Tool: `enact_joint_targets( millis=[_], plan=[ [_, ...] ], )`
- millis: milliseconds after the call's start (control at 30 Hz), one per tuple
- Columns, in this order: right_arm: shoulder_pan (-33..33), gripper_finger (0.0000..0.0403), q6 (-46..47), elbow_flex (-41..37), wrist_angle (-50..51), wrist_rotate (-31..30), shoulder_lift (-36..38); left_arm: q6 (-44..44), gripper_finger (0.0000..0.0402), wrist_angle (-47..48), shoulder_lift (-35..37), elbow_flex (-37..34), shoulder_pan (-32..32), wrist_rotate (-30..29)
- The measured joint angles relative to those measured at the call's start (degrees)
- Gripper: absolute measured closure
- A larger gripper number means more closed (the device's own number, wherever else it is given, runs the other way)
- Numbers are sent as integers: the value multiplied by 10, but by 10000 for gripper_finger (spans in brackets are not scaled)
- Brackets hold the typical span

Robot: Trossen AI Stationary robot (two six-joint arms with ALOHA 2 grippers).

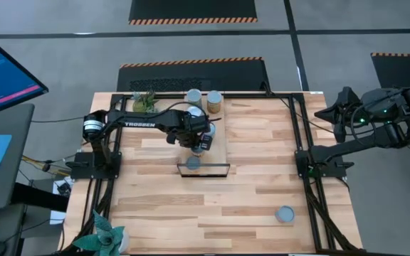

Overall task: Pick and place cans onto a shelf
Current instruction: Adjust the cans on the shelf

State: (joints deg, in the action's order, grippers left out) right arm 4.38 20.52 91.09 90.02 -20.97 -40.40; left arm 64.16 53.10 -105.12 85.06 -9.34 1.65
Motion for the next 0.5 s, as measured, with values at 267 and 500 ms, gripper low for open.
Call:
enact_joint_targets(
  millis=[267, 500],
  plan=[
    [0, 383, 4, 0, 0, 0, 0, 1, 356, 26, 0, 0, -1, -5],
    [0, 377, 4, 0, 0, 0, 0, 1, 356, 38, 1, 0, -1, -16]
  ],
)
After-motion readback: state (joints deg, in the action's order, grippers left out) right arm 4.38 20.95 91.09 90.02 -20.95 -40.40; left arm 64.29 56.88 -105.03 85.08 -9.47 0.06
